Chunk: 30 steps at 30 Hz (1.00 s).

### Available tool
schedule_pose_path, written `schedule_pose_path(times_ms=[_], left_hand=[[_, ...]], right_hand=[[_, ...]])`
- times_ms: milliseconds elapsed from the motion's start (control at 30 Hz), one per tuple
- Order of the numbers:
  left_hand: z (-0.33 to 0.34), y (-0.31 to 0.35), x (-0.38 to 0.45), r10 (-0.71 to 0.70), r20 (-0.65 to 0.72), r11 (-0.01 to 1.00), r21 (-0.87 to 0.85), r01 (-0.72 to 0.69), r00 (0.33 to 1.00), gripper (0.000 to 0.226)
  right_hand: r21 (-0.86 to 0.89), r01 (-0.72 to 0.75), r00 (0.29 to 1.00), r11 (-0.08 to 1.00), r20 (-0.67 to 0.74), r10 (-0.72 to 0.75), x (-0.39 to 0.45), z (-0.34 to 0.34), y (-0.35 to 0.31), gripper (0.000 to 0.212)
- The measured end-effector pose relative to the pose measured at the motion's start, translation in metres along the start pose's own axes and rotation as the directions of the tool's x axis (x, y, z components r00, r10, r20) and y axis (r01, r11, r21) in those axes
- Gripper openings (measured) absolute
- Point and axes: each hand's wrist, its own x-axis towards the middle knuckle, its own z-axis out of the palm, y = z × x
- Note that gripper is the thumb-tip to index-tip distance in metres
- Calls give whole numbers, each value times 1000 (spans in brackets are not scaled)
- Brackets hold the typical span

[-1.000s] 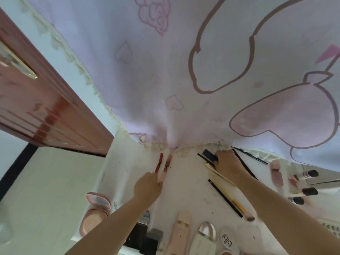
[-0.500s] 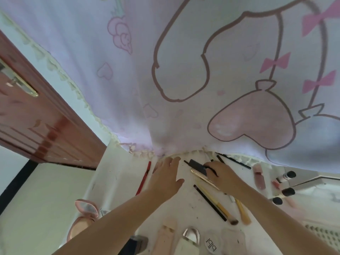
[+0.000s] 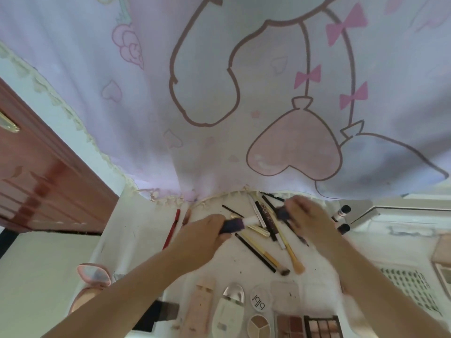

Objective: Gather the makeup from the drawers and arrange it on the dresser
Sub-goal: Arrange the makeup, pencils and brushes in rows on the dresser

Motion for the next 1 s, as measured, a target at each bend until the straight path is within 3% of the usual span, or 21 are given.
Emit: schedule_pose_path(times_ms=[100, 300, 400, 600, 667, 800, 867, 967, 1000], left_hand=[[-6, -17, -5, -97, -60, 994, 46, 100, 993, 28], [-3, 5, 3, 28, -58, 996, -77, -32, 998, 11], [2, 19, 9, 81, -36, 991, -105, -84, 996, 9], [13, 38, 26, 169, 11, 975, -146, -166, 986, 21], [19, 39, 30, 178, 41, 968, -188, -167, 983, 20], [32, 39, 36, 232, 126, 950, -241, -197, 965, 4], [39, 39, 39, 263, 153, 937, -276, -214, 953, 13], [49, 37, 44, 243, 187, 919, -358, -164, 952, 3], [53, 35, 46, 231, 203, 917, -373, -143, 952, 10]], right_hand=[[176, -45, 994, 983, -93, 62, 4, -28, -3, 32], [-131, 77, 996, 988, -40, -83, -3, -9, -6, 30], [-185, 129, 989, 974, -41, -139, -5, -5, -11, 30], [-249, 170, 985, 953, 61, -160, -15, -5, -7, 23], [-307, 186, 977, 933, 154, -144, -19, -12, -4, 17], [-434, 273, 928, 859, 355, -115, -22, -22, 3, 24], [-459, 274, 920, 845, 380, -91, -20, -20, 8, 24], [-452, 292, 908, 843, 409, -94, -16, -16, 17, 20], [-461, 287, 906, 839, 416, -81, -15, -15, 20, 19]])
